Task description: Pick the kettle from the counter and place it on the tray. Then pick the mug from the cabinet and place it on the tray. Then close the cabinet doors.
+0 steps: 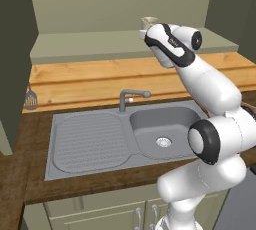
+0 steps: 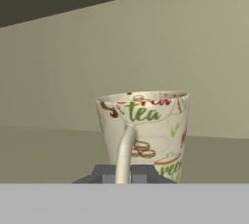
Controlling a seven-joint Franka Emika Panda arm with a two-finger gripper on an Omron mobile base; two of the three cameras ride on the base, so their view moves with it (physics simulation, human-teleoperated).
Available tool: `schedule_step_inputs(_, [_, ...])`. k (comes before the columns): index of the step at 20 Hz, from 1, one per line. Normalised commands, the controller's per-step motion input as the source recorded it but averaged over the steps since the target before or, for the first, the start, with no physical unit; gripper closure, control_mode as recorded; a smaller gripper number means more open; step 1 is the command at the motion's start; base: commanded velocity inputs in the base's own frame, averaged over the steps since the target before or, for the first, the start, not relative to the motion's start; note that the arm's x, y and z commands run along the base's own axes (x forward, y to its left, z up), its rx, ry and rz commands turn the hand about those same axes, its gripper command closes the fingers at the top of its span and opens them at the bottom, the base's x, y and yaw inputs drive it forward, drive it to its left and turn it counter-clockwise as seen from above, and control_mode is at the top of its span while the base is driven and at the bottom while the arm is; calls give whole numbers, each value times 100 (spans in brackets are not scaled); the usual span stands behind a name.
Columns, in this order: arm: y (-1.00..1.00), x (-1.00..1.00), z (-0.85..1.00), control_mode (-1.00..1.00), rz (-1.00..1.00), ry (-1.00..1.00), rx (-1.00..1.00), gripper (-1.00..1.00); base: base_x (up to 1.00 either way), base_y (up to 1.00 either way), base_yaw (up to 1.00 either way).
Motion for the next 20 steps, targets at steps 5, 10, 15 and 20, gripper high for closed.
schedule_step_inputs(5, [0, -30, 0, -100, 0, -6, 0, 100, 0, 0, 0])
schedule_step_inputs(10, [2, -52, 0, -100, 0, -12, 0, 100, 0, 0, 0])
schedule_step_inputs(15, [20, -88, 3, -100, 0, -13, 0, 100, 0, 0, 0])
schedule_step_inputs(20, [15, -80, 40, -100, 0, -1, 0, 100, 0, 0, 0])
